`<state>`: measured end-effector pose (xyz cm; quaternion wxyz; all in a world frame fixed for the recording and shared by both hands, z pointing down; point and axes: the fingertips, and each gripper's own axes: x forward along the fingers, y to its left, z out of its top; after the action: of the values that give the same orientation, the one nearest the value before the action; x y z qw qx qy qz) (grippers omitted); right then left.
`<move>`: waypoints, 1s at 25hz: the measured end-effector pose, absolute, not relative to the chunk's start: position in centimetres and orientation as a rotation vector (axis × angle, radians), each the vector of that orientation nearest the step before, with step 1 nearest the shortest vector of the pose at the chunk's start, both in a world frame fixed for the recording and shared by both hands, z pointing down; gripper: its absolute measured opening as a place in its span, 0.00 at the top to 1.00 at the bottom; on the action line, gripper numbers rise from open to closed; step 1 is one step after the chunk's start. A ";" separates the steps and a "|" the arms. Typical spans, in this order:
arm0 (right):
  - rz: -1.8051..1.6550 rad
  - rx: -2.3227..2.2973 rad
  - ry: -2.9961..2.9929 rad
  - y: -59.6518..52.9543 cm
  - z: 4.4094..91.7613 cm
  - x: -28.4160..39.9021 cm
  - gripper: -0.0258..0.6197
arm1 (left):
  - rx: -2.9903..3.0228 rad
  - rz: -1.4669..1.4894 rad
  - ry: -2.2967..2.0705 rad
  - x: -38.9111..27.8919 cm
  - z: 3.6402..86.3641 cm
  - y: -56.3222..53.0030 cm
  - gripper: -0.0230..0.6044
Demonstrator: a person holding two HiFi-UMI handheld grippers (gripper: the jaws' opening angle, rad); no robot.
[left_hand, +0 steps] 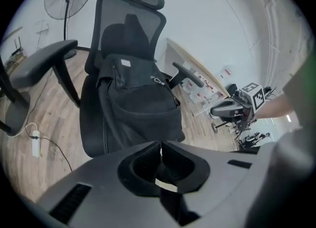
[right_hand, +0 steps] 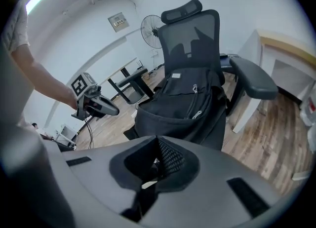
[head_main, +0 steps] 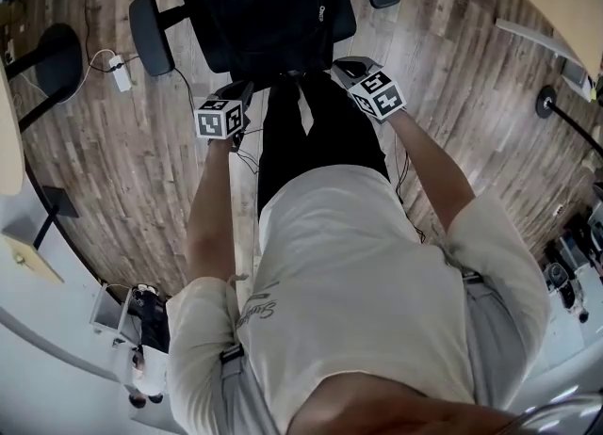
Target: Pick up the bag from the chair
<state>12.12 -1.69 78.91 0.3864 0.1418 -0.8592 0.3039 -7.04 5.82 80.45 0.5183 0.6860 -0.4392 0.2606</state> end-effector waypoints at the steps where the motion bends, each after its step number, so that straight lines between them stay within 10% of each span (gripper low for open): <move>1: 0.791 0.352 -2.176 -1.4 79.8 12.1 0.97 | 1.622 0.632 -1.031 -7.2 81.4 6.6 0.94; 9: 0.920 0.284 -2.117 -0.4 85.7 11.4 0.86 | 1.518 0.634 -0.916 -8.0 86.4 10.7 0.93; 12: 1.006 0.232 -2.107 0.6 87.0 11.0 0.82 | 1.484 0.599 -0.914 -8.3 87.3 10.9 0.67; 25: 1.006 0.114 -1.983 1.8 93.1 11.3 0.76 | 1.500 0.706 -0.842 -6.3 92.3 9.7 0.67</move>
<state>11.34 1.85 93.10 0.4417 0.0461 -0.7991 0.4052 -6.29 9.67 92.26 0.5982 0.6464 -0.3628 0.3044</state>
